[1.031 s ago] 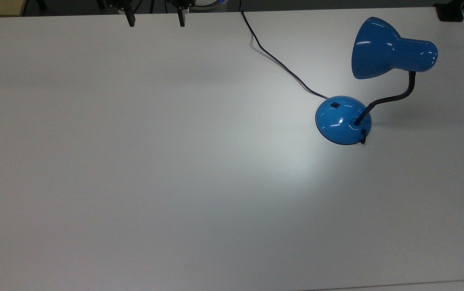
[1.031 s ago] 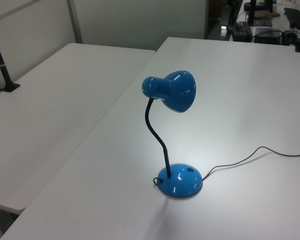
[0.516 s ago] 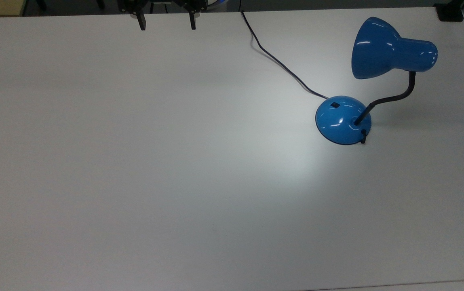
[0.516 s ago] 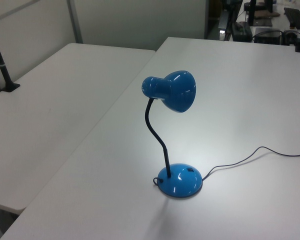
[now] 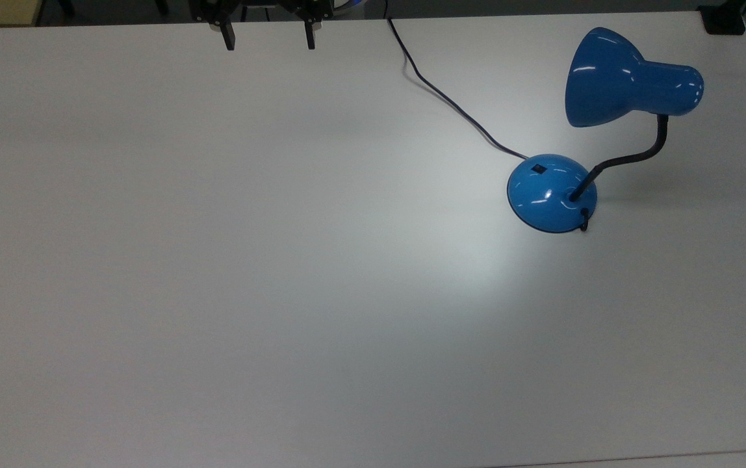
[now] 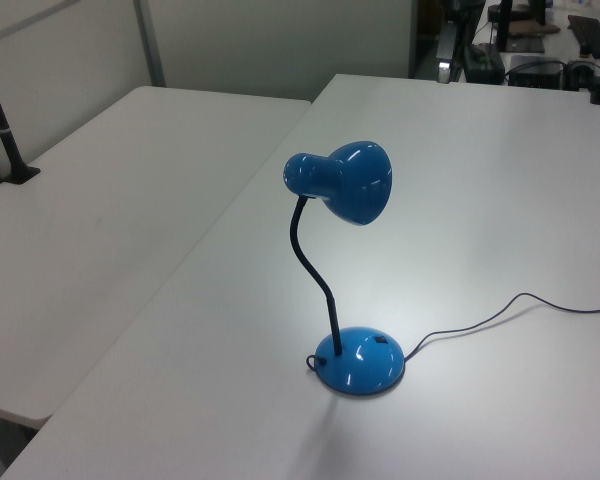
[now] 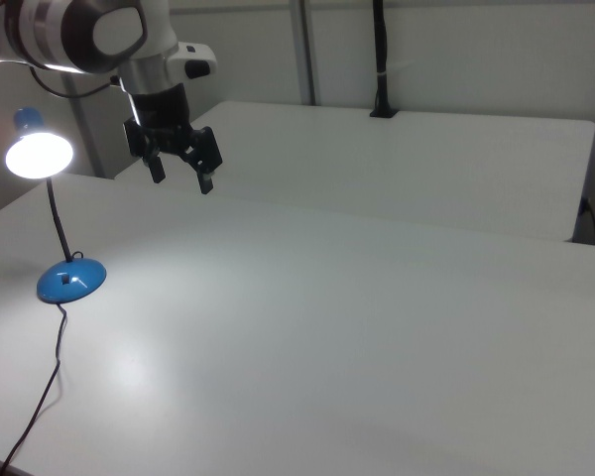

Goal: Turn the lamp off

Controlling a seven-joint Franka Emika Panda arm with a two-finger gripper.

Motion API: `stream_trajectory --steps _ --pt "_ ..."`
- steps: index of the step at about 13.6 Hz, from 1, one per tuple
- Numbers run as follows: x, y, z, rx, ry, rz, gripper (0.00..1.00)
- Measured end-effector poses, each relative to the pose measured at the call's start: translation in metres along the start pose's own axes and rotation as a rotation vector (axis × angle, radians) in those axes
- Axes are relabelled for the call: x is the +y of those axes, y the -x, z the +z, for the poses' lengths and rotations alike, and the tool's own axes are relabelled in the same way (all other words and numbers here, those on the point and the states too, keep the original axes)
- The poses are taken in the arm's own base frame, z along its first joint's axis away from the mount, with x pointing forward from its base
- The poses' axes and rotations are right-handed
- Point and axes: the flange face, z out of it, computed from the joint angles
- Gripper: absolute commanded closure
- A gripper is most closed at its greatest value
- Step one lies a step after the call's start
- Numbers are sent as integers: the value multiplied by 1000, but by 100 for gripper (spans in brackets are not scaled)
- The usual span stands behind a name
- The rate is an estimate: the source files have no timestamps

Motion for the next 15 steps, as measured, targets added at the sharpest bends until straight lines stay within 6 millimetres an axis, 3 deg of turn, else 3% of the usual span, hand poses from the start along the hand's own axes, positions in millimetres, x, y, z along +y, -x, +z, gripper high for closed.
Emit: stream_trajectory --steps 11,14,15 --pt "-2 6 5 -55 -3 -19 0" --pt "-18 10 11 -106 13 -117 0" --pt "-35 15 16 -153 53 -163 0"
